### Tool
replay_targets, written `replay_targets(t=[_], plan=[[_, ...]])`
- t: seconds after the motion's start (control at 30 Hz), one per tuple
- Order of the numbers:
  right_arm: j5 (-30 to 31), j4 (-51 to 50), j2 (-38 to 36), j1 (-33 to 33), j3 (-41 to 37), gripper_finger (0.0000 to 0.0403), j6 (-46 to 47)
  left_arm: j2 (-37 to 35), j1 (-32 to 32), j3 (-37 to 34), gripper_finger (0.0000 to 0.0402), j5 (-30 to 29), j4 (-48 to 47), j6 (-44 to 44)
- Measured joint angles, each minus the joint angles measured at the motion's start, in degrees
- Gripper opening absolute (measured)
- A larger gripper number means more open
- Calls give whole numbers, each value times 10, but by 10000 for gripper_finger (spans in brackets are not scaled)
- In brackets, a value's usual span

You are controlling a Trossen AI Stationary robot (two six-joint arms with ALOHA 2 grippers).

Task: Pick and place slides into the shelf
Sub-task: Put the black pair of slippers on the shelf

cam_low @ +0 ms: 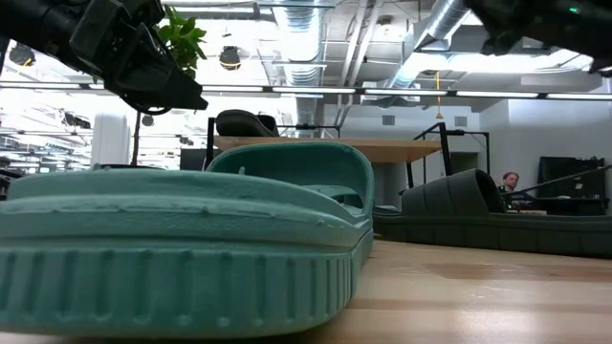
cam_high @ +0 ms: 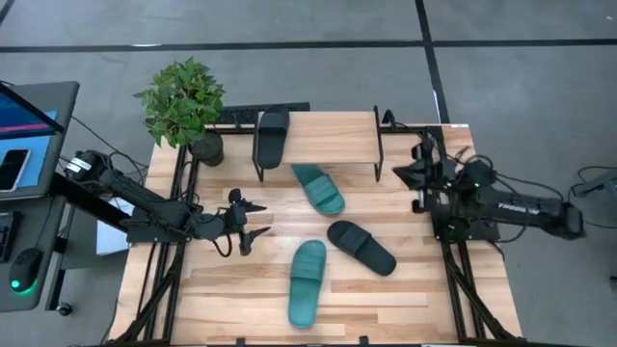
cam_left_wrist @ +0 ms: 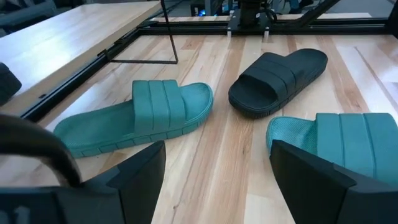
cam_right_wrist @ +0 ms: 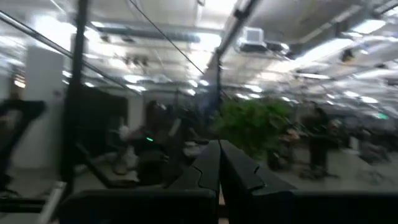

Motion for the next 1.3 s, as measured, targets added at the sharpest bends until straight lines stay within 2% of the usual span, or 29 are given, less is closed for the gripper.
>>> replay_targets(t=[0.07,0.23,0.37,0.53,0.67,0.77,0.83,1.13,1.3], plan=[[28,-40,44,16,36,0,-19,0,0,0,274,0,-1,-9],[49,-202,140,39,145,0,-62,0,0,0,274,0,-11,-35],[102,-288,196,46,207,0,-59,0,0,0,274,0,-20,-34],[125,-365,237,45,250,0,-38,0,0,0,274,0,-36,-34],[125,-397,260,48,251,0,-37,0,0,0,274,0,-48,-33],[128,-404,286,54,246,0,-37,0,0,0,274,0,-49,-34],[152,-383,305,62,230,0,-33,0,0,0,274,0,-49,-34],[338,-251,362,118,145,0,-2,0,0,0,274,0,-49,-36],[447,-258,357,176,128,0,-7,0,0,0,274,0,-49,-36]])
